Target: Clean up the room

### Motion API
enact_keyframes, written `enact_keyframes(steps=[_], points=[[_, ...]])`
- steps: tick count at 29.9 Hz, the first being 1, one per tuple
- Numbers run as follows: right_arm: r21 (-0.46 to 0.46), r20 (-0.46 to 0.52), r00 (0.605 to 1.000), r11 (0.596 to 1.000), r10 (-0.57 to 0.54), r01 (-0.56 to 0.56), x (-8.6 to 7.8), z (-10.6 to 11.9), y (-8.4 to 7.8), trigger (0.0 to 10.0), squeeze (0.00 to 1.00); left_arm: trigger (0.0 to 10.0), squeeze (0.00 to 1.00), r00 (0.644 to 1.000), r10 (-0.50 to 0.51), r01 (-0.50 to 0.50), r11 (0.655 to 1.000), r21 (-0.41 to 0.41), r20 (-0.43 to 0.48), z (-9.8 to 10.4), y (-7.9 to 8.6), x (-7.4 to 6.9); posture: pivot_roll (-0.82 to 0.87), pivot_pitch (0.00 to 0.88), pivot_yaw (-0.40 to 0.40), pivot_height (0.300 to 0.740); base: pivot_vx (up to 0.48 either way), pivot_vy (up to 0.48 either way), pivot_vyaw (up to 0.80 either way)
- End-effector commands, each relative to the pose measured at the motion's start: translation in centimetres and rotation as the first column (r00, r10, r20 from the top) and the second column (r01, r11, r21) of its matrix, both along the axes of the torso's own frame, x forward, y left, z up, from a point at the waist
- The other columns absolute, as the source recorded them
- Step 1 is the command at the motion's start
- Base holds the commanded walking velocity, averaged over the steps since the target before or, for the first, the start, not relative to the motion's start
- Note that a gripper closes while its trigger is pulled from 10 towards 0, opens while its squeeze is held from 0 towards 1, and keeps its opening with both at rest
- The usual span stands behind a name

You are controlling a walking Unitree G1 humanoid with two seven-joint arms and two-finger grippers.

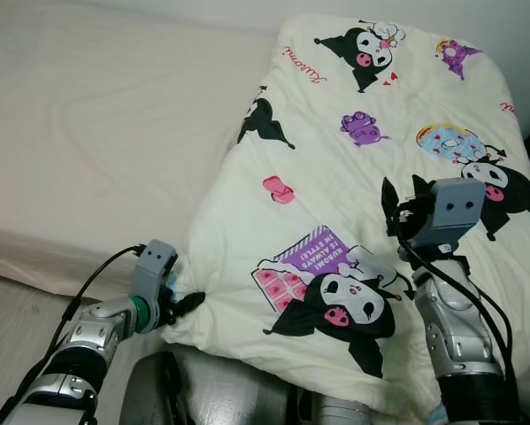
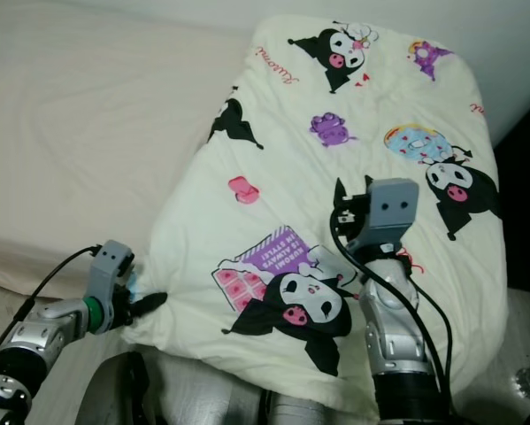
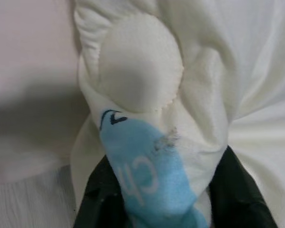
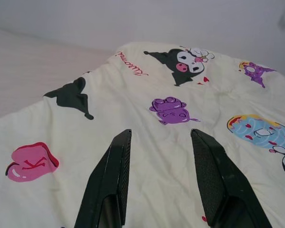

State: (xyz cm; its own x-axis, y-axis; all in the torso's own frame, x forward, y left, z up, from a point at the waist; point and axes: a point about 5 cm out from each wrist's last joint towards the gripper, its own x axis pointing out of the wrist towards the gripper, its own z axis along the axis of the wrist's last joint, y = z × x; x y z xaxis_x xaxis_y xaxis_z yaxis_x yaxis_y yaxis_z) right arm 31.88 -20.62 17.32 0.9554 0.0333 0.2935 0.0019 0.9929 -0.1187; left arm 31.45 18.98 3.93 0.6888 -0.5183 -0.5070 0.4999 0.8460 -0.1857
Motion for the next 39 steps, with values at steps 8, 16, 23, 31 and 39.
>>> enact_keyframes(steps=[8,16,23,31,39], points=[[0.008,-0.036,0.999,1.0,0.002,-0.001,-0.2,-0.9,0.2,10.0,0.0,0.0,0.0,0.999,-0.043,0.043,0.999,-0.002,-0.017,-0.2,0.9,-0.6,-0.11,0.121,0.036,0.576,0.0,0.0,0.0],[0.004,-0.047,0.999,1.0,0.007,-0.007,-0.2,-1.2,0.2,10.0,0.0,0.0,0.0,0.983,-0.18,0.179,0.983,-0.032,-0.045,-0.4,0.4,-2.0,-0.11,0.117,0.038,0.576,0.0,0.0,0.0],[-0.023,-0.077,0.997,1.0,-0.006,0.004,-0.1,-1.8,-0.1,10.0,0.0,10.0,0.0,0.899,-0.399,0.391,0.917,-0.078,-0.18,-1.5,1.0,-7.4,-0.1,0.12,0.045,0.576,0.0,0.0,0.0],[-0.03,-0.07,0.997,1.0,-0.013,0.01,1.0,-1.3,0.5,10.0,0.0,10.0,0.0,0.867,-0.381,0.346,0.924,-0.162,-0.32,-2.9,2.2,-11.6,-0.09,0.12,0.057,0.576,0.0,0.0,0.0],[-0.026,-0.068,0.998,1.0,0.01,-0.012,1.1,-1.5,1.0,10.0,0.0,10.0,0.0,0.887,-0.292,0.328,0.944,0.042,-0.357,-3.2,5.5,-12.4,-0.08,0.124,0.056,0.576,0.0,0.0,0.0]])
